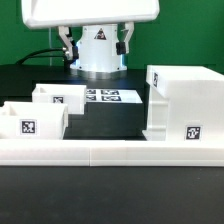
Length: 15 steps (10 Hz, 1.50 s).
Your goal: Assemble drawer
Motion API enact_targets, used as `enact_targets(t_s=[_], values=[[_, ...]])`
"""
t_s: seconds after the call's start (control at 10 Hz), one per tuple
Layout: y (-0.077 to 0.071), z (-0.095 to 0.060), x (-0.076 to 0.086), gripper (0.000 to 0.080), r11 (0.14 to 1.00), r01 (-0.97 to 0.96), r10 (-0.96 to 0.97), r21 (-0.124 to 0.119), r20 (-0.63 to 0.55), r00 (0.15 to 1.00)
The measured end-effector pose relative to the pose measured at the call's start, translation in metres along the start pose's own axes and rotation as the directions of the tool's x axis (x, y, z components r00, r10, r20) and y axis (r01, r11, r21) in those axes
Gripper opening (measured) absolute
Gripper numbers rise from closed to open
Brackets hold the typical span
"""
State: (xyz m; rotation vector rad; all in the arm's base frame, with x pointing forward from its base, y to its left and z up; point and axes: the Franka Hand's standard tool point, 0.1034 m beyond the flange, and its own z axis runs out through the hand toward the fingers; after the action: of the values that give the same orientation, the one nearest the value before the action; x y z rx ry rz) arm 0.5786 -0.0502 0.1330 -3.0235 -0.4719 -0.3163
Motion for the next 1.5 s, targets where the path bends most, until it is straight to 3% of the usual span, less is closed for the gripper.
enact_targets(t_s=[0.1,0.2,0.5,0.6,0.7,1.1,1.5], values=[[0.008,0.006,-0.011,0.0649,0.999,0.042,-0.042,-0.008,0.0,0.999],[0.023,0.01,-0.021,0.0649,0.998,0.059,-0.059,0.012,0.01,0.998],[0.024,0.01,-0.021,0.0649,0.999,0.031,-0.031,0.008,0.011,0.999],[0.022,0.011,-0.023,0.0649,0.999,-0.023,0.023,0.022,0.029,0.999],[0.022,0.013,-0.027,0.0649,0.997,-0.074,0.071,0.037,0.062,0.996],[0.039,0.036,-0.054,0.0649,0.988,-0.143,0.137,0.052,0.101,0.985],[0.037,0.036,-0.053,0.0649,0.986,-0.156,0.15,0.052,0.104,0.983]])
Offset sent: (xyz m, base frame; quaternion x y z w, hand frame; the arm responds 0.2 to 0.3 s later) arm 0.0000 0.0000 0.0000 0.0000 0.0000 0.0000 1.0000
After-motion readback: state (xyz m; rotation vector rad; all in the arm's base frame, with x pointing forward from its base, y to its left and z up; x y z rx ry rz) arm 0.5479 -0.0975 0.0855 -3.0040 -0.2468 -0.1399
